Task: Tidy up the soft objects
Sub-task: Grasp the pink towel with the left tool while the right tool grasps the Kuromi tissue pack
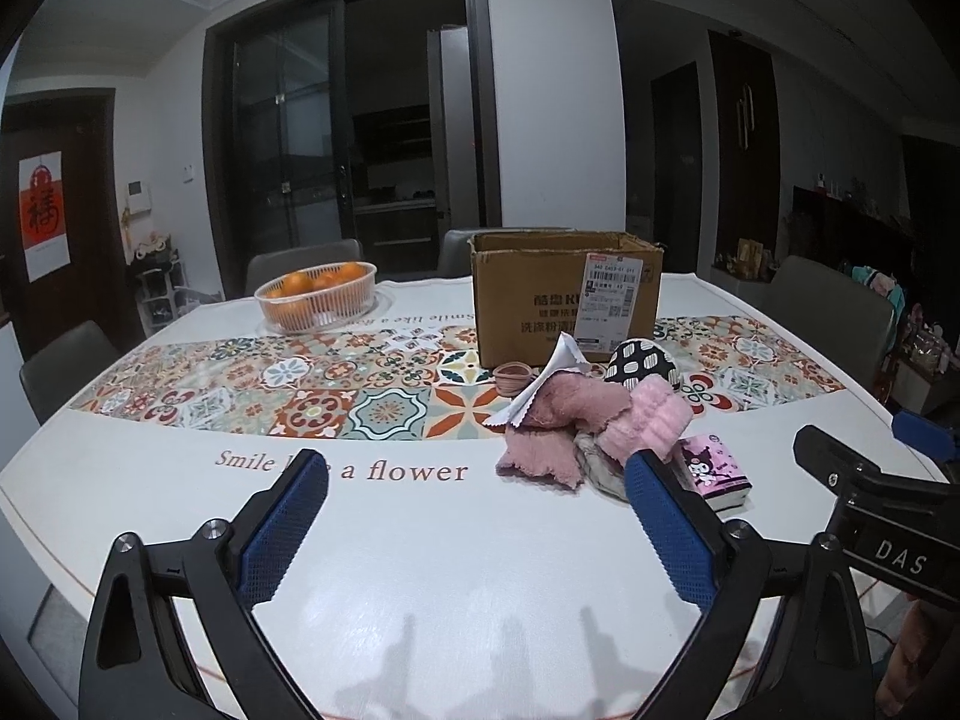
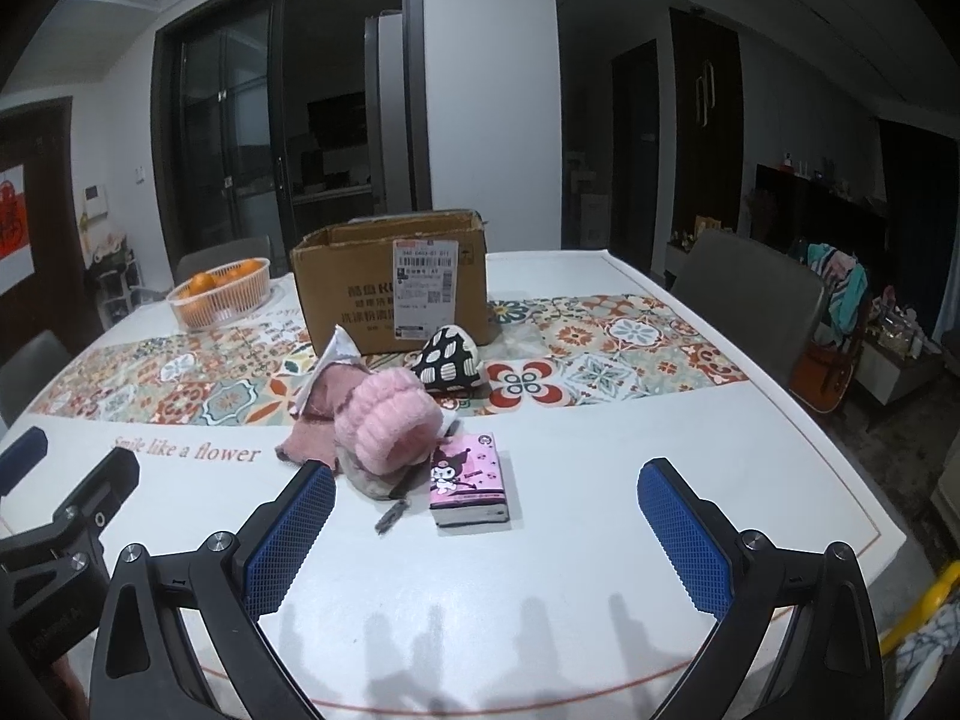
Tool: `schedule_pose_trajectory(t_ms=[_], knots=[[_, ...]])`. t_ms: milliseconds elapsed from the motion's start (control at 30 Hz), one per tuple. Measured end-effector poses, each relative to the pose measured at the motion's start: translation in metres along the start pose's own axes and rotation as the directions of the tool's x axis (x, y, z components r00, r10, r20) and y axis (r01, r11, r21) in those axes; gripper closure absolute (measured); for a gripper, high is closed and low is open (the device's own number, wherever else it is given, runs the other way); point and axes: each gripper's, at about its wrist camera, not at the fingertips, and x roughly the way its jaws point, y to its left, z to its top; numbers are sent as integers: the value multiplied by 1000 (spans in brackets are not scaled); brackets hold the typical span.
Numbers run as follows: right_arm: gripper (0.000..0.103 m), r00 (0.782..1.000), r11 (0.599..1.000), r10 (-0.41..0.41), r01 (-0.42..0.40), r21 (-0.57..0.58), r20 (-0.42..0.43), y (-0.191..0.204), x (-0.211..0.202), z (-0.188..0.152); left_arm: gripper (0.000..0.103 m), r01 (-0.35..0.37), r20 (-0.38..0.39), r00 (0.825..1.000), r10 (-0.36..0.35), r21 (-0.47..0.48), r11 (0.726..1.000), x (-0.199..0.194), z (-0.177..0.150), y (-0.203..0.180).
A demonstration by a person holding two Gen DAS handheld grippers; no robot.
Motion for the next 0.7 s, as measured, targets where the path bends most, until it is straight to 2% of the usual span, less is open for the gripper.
schedule_pose_trajectory(t_ms=[367,700], knots=[[1,996,1000,5,-4,6,-91,9,59,-1,15,48,-111,993,-51,-36,998,64,-4,3],[5,976,1000,1,5,27,-220,6,108,-11,18,67,-177,982,-67,-4,998,114,-5,-8]])
